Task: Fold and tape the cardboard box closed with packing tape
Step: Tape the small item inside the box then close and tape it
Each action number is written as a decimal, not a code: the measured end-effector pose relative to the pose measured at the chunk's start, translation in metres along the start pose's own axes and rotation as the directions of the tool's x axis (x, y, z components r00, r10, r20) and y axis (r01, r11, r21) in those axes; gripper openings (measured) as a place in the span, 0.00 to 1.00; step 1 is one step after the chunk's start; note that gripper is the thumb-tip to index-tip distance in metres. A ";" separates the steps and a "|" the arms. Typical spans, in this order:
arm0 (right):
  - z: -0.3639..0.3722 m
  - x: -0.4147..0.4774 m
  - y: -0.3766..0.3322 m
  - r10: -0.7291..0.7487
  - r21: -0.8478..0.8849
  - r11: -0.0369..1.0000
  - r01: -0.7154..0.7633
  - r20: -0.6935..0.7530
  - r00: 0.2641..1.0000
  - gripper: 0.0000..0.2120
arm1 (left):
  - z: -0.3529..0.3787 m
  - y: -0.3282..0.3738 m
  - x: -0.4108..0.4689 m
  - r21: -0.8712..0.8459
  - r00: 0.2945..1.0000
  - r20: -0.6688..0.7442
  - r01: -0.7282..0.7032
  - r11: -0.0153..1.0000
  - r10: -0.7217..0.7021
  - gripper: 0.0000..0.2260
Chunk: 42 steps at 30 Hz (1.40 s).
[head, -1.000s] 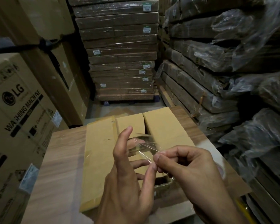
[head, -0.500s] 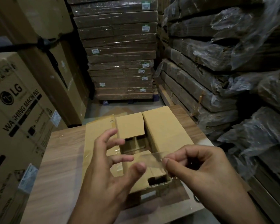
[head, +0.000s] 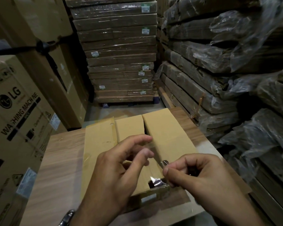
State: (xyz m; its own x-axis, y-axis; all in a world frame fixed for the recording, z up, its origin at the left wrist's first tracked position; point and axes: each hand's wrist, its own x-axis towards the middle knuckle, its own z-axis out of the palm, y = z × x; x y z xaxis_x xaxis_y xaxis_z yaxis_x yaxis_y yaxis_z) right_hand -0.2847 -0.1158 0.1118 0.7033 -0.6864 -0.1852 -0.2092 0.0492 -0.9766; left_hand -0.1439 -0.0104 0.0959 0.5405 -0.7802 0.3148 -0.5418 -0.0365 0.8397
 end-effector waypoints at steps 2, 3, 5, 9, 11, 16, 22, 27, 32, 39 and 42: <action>-0.001 0.003 0.007 -0.010 -0.004 1.000 0.010 0.015 1.000 0.04 | 0.002 -0.003 0.002 0.059 0.999 -0.028 -0.017 0.998 0.019 0.07; -0.002 0.004 0.011 -0.009 0.000 1.000 0.009 0.018 1.000 0.04 | 0.003 -0.004 0.003 0.077 0.999 -0.032 -0.025 0.997 0.027 0.08; -0.003 0.005 0.018 -0.005 0.024 1.000 0.005 0.027 1.000 0.04 | 0.005 -0.009 0.006 0.092 0.999 -0.021 -0.039 0.995 0.041 0.08; -0.006 0.009 0.034 0.059 0.079 0.995 -0.062 0.039 0.998 0.04 | 0.011 -0.017 0.009 0.133 0.995 0.085 -0.057 0.990 0.046 0.10; -0.006 0.011 0.045 0.112 0.100 0.988 -0.116 0.048 0.993 0.07 | 0.015 -0.024 0.009 0.146 0.991 0.131 -0.031 0.989 0.012 0.09; 0.000 0.021 0.083 0.207 0.141 0.968 -0.206 0.011 0.978 0.12 | 0.033 -0.053 0.013 0.222 0.977 0.189 0.051 0.974 -0.094 0.08; 0.012 0.046 0.132 0.328 0.180 0.934 -0.308 -0.095 0.940 0.10 | 0.056 -0.105 0.032 0.273 0.914 0.308 0.180 0.945 -0.263 0.09; 0.021 0.062 0.163 0.431 0.198 0.892 -0.406 -0.105 0.896 0.09 | 0.065 -0.140 0.041 0.338 0.843 0.411 0.214 0.917 -0.348 0.07; 0.025 0.070 0.178 0.456 0.190 0.880 -0.434 -0.089 0.885 0.13 | 0.075 -0.161 0.041 0.365 0.817 0.444 0.211 0.907 -0.369 0.07; 0.027 0.080 0.186 0.474 0.221 0.867 -0.447 -0.086 0.876 0.12 | 0.091 -0.176 0.044 0.431 0.852 0.374 0.190 0.882 -0.367 0.06; 0.028 0.082 0.190 0.493 0.223 0.856 -0.466 -0.086 0.866 0.11 | 0.093 -0.179 0.044 0.471 0.853 0.386 0.144 0.870 -0.350 0.07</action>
State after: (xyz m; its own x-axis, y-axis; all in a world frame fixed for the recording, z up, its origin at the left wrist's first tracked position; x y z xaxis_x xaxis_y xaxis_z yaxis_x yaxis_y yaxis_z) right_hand -0.2477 -0.1427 -0.0921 0.4473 -0.6320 -0.6328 -0.3553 0.5238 -0.7742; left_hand -0.0830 -0.0962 -0.0815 0.4026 -0.8941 -0.1961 -0.6966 -0.4382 0.5681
